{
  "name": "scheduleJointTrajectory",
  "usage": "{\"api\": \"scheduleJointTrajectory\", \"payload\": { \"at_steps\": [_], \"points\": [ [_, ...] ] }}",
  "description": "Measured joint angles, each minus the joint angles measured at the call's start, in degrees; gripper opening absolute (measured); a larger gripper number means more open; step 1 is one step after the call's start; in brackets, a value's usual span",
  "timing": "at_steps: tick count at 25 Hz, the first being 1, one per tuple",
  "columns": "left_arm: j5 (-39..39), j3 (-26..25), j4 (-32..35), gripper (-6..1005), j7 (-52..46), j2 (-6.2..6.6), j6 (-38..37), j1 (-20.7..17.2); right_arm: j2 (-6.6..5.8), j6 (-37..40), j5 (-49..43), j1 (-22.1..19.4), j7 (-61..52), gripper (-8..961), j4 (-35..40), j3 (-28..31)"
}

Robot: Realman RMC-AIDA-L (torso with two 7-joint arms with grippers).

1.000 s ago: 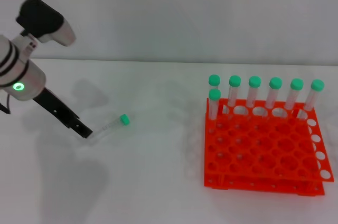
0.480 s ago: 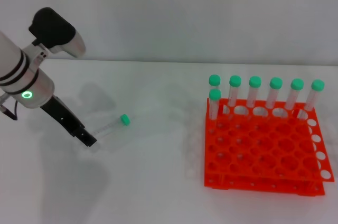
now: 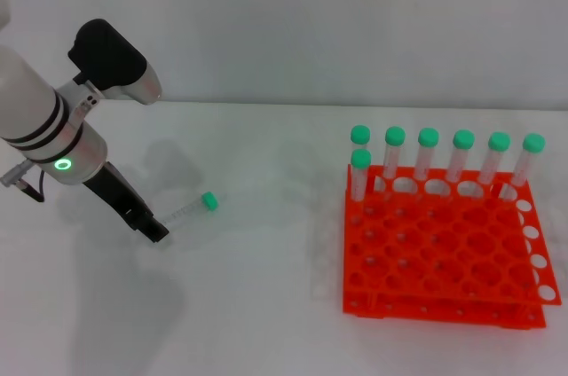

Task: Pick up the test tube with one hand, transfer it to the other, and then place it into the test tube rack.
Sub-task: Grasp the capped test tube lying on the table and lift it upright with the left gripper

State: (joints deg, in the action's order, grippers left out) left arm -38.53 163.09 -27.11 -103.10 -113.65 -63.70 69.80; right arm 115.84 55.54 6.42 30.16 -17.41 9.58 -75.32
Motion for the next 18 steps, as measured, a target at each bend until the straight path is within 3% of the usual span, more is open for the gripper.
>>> {"api": "scheduleJointTrajectory", "payload": {
  "at_steps": [8, 18],
  "points": [
    [-0.51, -0.05, 0.95, 526, 0.05, -0.7, 0.99, -0.09, 0.0, 0.0, 0.0, -0.12, -0.05, 786, 0.0, 0.0],
    [-1.83, -0.05, 1.45, 392, 0.07, -1.48, 2.25, -0.11, -0.09, 0.0, 0.0, -0.29, -0.09, 779, 0.0, 0.0]
  ]
}}
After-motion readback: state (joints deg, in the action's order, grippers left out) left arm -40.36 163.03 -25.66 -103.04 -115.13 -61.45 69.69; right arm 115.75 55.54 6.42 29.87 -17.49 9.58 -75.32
